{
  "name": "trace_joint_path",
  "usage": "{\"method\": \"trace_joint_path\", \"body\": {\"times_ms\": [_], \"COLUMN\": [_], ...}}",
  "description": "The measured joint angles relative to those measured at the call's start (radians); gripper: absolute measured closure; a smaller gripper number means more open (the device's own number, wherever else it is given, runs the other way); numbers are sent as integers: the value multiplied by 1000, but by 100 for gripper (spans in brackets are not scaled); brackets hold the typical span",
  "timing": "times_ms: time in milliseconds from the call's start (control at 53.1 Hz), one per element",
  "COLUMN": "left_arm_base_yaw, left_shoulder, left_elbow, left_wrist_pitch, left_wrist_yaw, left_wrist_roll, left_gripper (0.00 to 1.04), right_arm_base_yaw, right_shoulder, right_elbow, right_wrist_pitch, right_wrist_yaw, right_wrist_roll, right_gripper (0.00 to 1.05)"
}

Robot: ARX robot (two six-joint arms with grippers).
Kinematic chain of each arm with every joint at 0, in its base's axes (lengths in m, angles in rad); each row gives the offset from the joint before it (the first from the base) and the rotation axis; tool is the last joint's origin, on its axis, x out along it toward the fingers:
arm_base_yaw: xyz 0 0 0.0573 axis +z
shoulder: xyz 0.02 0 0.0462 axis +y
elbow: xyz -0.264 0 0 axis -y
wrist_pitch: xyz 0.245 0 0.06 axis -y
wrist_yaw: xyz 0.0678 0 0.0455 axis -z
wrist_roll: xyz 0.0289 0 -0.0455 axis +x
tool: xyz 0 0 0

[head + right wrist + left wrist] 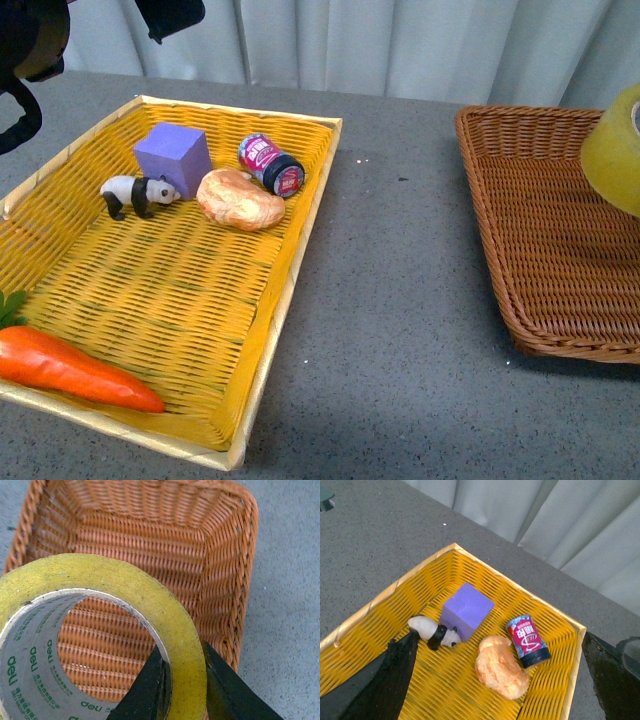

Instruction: Move tape to another basket

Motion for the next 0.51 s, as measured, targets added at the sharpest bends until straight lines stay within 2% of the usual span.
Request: {"method": "trace_joint_path", "body": {"times_ms": [226, 509], "left_arm_base_yaw": [-27, -36], "left_shoulder": [-50, -107], "left_elbow": [-5, -5], "left_wrist_pitch": [-31, -51], "left_wrist_yaw": [-17, -33], "left_wrist_roll": [1, 8], "left_gripper": [7, 7], "right_arm_base_yaw": [8, 34], "right_shoulder": [106, 234], "right_elbow": [15, 109], "right_wrist_pitch": [45, 35], "right_wrist_yaw": [-29, 14], "right_wrist_roll": [30, 33], "right_gripper": [89, 89]}}
